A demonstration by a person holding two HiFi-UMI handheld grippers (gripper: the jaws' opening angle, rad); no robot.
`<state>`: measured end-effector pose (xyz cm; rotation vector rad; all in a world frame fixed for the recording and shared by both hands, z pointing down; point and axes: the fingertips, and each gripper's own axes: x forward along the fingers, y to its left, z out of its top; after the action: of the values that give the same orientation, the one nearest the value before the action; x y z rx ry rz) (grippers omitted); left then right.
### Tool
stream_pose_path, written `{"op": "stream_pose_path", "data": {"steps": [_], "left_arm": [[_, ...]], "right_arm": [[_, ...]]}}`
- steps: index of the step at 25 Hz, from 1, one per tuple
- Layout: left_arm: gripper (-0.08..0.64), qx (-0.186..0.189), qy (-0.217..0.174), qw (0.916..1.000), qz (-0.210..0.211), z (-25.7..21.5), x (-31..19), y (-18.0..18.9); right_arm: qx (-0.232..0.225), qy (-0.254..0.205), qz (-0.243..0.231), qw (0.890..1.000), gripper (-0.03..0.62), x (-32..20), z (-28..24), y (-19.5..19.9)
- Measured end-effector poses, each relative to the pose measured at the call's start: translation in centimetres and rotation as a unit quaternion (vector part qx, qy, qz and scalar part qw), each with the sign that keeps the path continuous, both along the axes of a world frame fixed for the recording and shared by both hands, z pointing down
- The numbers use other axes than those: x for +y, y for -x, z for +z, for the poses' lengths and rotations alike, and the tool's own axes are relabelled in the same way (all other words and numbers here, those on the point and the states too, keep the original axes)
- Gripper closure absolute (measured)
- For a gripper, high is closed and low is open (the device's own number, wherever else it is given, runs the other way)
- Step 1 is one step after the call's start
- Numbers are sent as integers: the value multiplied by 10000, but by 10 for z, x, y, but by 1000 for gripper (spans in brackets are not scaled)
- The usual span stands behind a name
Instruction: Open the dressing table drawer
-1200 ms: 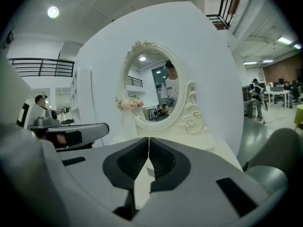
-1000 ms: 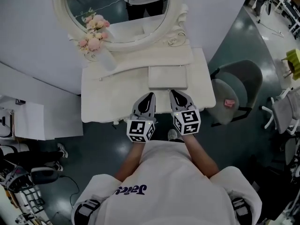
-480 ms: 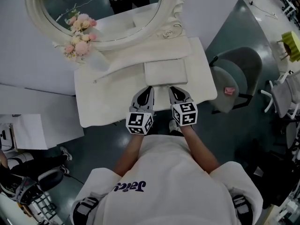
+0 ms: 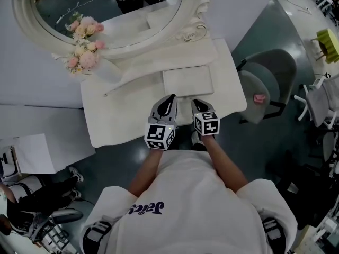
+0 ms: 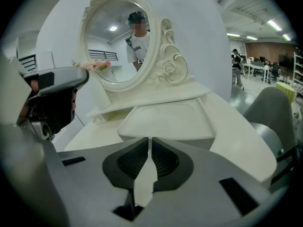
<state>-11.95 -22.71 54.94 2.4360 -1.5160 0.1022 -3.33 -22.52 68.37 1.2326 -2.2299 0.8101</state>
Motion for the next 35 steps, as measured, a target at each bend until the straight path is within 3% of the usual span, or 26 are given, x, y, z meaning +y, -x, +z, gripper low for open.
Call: {"op": "stream_pose_path", "data": {"steps": [4, 7, 21, 35], "left_arm": [[545, 20, 93, 10000, 19, 6, -4, 4], [545, 17, 139, 9999, 17, 9, -7, 7], [545, -10, 245, 9995, -205, 16, -19, 34], [545, -13, 300, 9992, -262, 19, -17, 39]], "right_arm": [[150, 256, -7, 9996, 571, 1, 27, 0], [237, 411, -25, 9989, 466, -1, 41, 2], [726, 739, 93, 9946, 466, -20, 74, 6], [697, 805, 114, 9942, 509, -23, 80, 7]]}}
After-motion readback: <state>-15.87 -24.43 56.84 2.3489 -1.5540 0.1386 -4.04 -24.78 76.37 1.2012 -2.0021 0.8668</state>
